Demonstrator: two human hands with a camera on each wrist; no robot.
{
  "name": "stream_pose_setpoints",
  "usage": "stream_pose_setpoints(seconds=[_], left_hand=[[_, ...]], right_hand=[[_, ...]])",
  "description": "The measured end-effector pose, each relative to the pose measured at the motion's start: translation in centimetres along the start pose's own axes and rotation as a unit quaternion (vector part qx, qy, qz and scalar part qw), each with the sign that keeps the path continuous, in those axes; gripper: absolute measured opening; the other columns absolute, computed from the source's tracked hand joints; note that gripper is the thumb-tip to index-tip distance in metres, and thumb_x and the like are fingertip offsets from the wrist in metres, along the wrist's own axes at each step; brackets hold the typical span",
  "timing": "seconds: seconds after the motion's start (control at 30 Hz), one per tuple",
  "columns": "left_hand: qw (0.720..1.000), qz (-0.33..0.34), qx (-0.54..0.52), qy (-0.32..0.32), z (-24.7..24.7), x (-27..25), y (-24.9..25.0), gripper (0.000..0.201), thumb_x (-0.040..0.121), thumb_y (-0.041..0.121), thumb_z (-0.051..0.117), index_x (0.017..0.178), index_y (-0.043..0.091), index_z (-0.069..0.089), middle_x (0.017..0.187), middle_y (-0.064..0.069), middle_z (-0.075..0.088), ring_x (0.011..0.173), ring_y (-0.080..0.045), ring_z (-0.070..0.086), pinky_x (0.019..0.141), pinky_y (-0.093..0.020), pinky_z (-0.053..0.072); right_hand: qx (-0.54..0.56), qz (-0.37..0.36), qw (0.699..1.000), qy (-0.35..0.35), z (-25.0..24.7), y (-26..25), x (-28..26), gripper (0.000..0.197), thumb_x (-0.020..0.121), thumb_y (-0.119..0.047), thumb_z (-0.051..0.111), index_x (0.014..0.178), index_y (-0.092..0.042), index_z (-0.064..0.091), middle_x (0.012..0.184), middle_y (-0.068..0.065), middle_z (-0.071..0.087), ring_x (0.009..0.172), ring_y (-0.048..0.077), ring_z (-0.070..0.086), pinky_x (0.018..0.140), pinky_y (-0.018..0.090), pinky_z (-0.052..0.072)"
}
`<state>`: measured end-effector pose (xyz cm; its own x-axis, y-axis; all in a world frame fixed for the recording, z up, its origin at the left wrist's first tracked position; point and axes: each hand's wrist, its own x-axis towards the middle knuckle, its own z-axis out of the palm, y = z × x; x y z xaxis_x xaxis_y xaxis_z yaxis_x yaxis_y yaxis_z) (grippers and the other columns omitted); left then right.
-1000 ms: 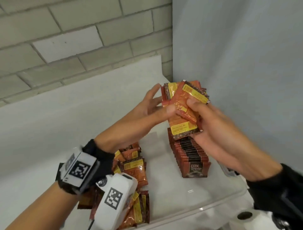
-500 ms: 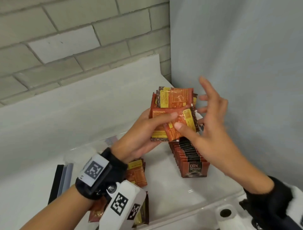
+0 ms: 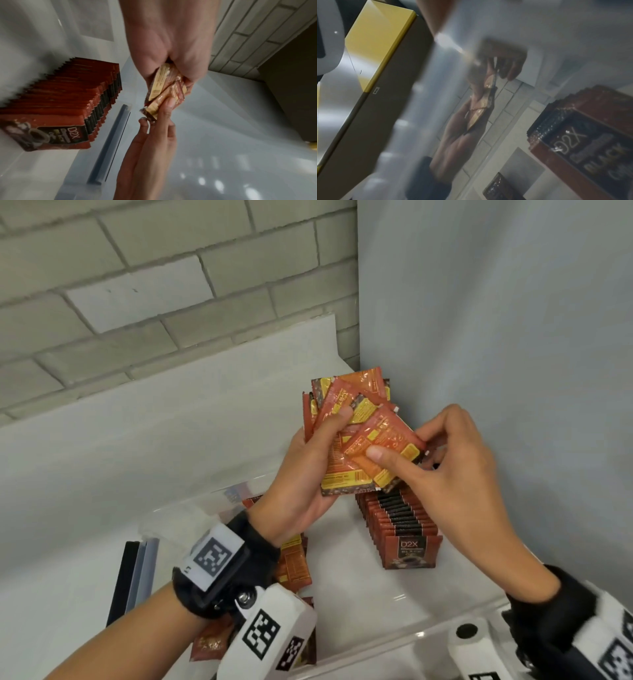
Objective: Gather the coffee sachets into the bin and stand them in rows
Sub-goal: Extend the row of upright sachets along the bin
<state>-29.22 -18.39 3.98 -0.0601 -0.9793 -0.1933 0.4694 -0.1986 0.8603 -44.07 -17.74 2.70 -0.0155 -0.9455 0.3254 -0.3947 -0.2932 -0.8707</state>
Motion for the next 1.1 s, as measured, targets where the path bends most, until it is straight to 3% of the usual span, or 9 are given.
stream_pose_setpoints(seconds=[0.1, 0.23, 0.37, 0.47, 0.57, 0.73, 0.8, 0.93, 1.1], left_hand=[[0.999, 0.039, -0.015, 0.016, 0.3, -0.1, -0.2, 0.022, 0.096, 0.026, 0.051, 0.113, 0.017, 0.061, 0.108, -0.009, 0.073, 0.098, -0.023, 0.07, 0.08, -0.035, 0.059], [0.998, 0.061, -0.007, 0.026, 0.3, -0.2, -0.6, 0.022, 0.095, 0.03, 0.051, 0.113, 0.022, 0.061, 0.105, -0.004, 0.074, 0.098, -0.021, 0.07, 0.082, -0.035, 0.058], [0.997, 0.074, -0.011, 0.029, 0.2, 0.0, -0.6, 0.022, 0.097, 0.029, 0.05, 0.116, 0.021, 0.06, 0.106, -0.004, 0.073, 0.099, -0.021, 0.07, 0.08, -0.035, 0.059], [0.995, 0.092, -0.031, 0.025, 0.2, 0.1, -0.6, 0.021, 0.099, 0.021, 0.047, 0.114, 0.017, 0.061, 0.111, -0.007, 0.072, 0.104, -0.022, 0.068, 0.088, -0.037, 0.057], [0.994, 0.1, -0.043, 0.013, 0.2, 0.2, -0.6, 0.021, 0.1, 0.016, 0.045, 0.114, 0.016, 0.061, 0.112, -0.006, 0.071, 0.106, -0.02, 0.067, 0.091, -0.035, 0.055], [0.993, 0.113, -0.03, 0.024, -0.2, 0.4, -0.4, 0.024, 0.1, 0.012, 0.044, 0.12, 0.013, 0.057, 0.112, -0.005, 0.07, 0.105, -0.017, 0.067, 0.088, -0.031, 0.056], [0.992, 0.121, -0.013, 0.036, -0.3, 0.5, -0.3, 0.025, 0.1, 0.012, 0.045, 0.123, 0.011, 0.056, 0.11, -0.005, 0.07, 0.104, -0.017, 0.067, 0.087, -0.031, 0.056], [0.99, 0.126, 0.031, 0.046, -0.6, 0.6, 0.1, 0.025, 0.1, 0.012, 0.046, 0.123, 0.01, 0.055, 0.11, -0.004, 0.07, 0.104, -0.019, 0.068, 0.09, -0.038, 0.056], [0.992, 0.094, 0.085, 0.014, -0.9, 0.5, 0.3, 0.028, 0.095, 0.011, 0.054, 0.123, 0.012, 0.056, 0.109, -0.002, 0.071, 0.102, -0.019, 0.069, 0.082, -0.038, 0.059]], right_hand=[[0.01, 0.054, 0.997, -0.051, 0.4, 0.2, -0.1, 0.048, 0.062, -0.055, 0.075, 0.078, -0.019, 0.048, 0.075, -0.002, 0.063, 0.06, 0.004, 0.057, 0.054, 0.011, 0.043], [0.095, 0.103, 0.979, -0.15, 1.2, 0.1, -0.5, 0.044, 0.063, -0.054, 0.069, 0.093, -0.024, 0.056, 0.088, -0.007, 0.072, 0.077, 0.002, 0.069, 0.073, 0.029, 0.057], [0.128, 0.124, 0.971, -0.157, 1.0, 0.2, -0.3, 0.036, 0.07, -0.047, 0.071, 0.096, -0.022, 0.067, 0.092, -0.001, 0.073, 0.083, 0.013, 0.07, 0.083, 0.039, 0.056], [0.15, 0.149, 0.967, -0.145, 0.6, 0.3, 0.0, 0.031, 0.075, -0.045, 0.07, 0.098, -0.024, 0.07, 0.091, -0.002, 0.074, 0.085, 0.017, 0.071, 0.088, 0.047, 0.054], [0.178, 0.167, 0.96, -0.139, 0.3, 0.5, 0.1, 0.032, 0.076, -0.043, 0.068, 0.101, -0.023, 0.07, 0.092, -0.005, 0.075, 0.087, 0.014, 0.071, 0.087, 0.04, 0.054], [0.229, 0.177, 0.952, -0.095, -0.4, 0.4, 0.1, 0.026, 0.081, -0.032, 0.067, 0.104, -0.02, 0.069, 0.092, -0.006, 0.075, 0.082, 0.006, 0.071, 0.063, 0.011, 0.05], [0.218, 0.171, 0.957, -0.081, -0.4, 0.4, 0.2, 0.024, 0.082, -0.032, 0.068, 0.103, -0.02, 0.069, 0.091, -0.008, 0.075, 0.081, 0.004, 0.07, 0.063, 0.01, 0.05], [0.214, 0.155, 0.964, -0.031, -0.7, 0.8, 0.5, 0.022, 0.082, -0.031, 0.069, 0.101, -0.019, 0.065, 0.092, -0.008, 0.075, 0.086, 0.006, 0.07, 0.076, 0.021, 0.052], [0.166, 0.107, 0.978, -0.064, -1.1, 0.8, 0.9, 0.034, 0.074, -0.036, 0.073, 0.102, -0.024, 0.058, 0.096, -0.008, 0.072, 0.085, 0.002, 0.069, 0.072, 0.018, 0.054]])
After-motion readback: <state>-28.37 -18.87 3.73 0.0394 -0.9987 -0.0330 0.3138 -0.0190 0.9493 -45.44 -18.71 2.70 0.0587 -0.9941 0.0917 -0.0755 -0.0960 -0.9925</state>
